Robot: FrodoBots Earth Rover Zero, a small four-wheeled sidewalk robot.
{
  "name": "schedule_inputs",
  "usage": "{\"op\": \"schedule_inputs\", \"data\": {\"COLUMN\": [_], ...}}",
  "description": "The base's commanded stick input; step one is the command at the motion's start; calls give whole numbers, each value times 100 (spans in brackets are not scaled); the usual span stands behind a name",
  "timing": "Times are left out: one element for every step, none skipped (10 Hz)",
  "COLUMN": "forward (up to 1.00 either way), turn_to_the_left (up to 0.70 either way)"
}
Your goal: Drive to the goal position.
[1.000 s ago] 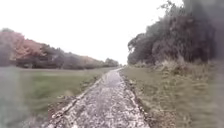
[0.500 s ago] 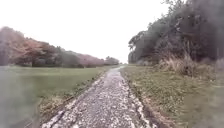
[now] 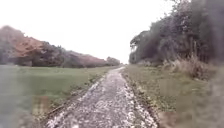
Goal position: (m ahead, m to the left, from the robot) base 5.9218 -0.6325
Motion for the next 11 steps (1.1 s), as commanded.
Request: {"op": "schedule_inputs", "data": {"forward": [100, 100, 100, 100, 100, 100, 100, 100, 100, 100, 100], "turn_to_the_left": [0, 0, 0, 0, 0, 0, 0, 0, 0, 0, 0]}}
